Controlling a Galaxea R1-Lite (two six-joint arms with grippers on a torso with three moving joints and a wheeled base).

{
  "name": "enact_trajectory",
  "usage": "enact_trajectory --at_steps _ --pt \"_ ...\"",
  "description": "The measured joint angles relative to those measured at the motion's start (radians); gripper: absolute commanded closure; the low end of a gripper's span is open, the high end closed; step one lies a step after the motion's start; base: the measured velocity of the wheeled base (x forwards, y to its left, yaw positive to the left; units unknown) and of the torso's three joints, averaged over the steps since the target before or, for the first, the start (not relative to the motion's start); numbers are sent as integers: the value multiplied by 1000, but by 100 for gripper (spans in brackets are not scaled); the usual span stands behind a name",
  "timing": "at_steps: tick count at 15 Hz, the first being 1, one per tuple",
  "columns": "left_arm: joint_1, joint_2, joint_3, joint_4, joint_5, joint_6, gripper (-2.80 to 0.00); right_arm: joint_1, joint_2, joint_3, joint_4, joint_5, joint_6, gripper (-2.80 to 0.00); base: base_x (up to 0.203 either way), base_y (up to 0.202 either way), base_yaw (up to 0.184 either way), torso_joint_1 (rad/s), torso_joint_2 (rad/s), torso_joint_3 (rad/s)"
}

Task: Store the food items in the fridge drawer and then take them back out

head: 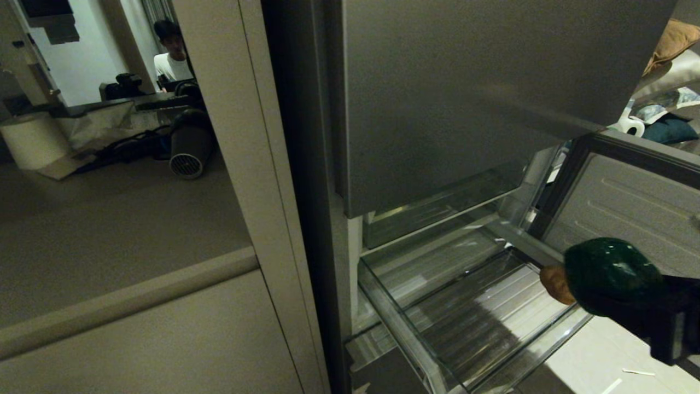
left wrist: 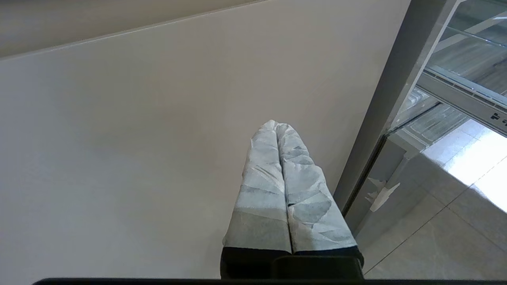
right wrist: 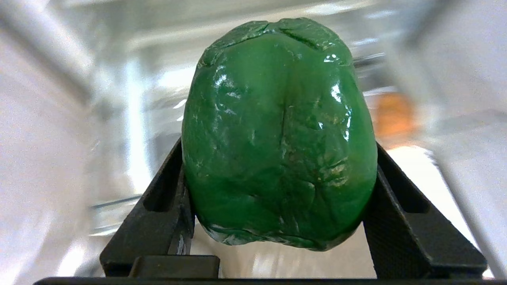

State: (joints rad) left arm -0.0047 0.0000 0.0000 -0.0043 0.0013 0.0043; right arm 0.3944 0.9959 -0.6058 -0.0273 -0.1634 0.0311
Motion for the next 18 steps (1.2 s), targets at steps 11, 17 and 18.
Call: enact_trajectory --at_steps 11,17,18 --pt "0 0 0 0 0 -1 0 -484 -671 390 -100 272 -93 0 0 0 0 0 0 0" --pt "0 0 0 0 0 -1 0 -477 -718 601 6 194 -127 0 0 0 0 0 0 0" --pt "0 0 0 0 0 -1 0 -452 -720 603 11 193 -127 0 0 0 0 0 0 0"
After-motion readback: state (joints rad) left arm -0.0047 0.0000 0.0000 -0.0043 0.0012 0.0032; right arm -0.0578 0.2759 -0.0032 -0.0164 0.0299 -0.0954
